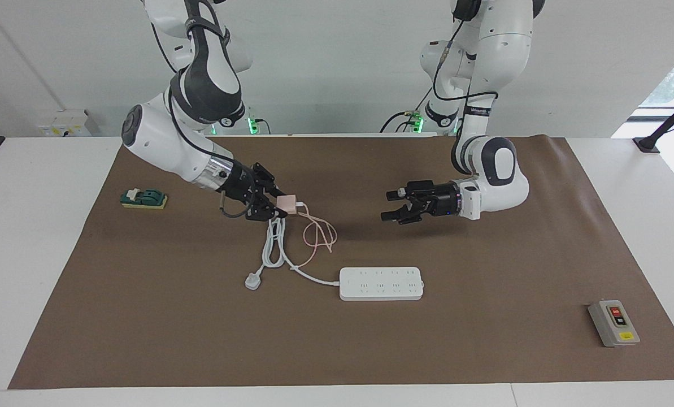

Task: Plug charger into power strip
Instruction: 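Lift the pink plug with the right gripper toward the held power strip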

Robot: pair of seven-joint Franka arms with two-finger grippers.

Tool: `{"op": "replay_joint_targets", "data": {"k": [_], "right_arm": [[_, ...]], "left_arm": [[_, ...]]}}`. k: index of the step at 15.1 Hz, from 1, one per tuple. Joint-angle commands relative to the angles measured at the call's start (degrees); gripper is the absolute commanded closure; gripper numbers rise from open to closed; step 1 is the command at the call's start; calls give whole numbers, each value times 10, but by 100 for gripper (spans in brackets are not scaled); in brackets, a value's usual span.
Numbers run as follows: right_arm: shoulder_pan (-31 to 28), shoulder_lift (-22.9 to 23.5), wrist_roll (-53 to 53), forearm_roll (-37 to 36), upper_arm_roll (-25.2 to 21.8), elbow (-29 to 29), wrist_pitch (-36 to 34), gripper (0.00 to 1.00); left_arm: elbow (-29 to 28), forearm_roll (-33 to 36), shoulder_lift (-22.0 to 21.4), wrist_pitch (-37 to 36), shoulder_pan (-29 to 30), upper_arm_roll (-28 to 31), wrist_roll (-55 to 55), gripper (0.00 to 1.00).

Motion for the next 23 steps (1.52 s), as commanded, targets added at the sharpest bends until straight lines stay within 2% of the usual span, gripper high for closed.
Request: {"op": "replay_joint_targets", "data": {"k": [1,3,7,12,14,23], "right_arm": [[32,8,37,26,-2,11,45,100],[57,16,51,45,-2,14,69,100],[94,75,78,43,-3,68,86,100],[119,124,99,47,-2,109,118,100],[121,149,112,42,-2,149,115,100],[148,151,108,37,-2,143,108,100]], "left_arm": [[-5,-8,-1,14,-11,5,14,0],[-5,-9,-1,14,-12,5,23,0],[-4,-8,0,26,-21,5,36,0],[-1,-9,1,28,-24,4,36,0],[-1,-9,1,32,-24,4,36,0],[16,-9,5,55,-26,3,35,0]]}}
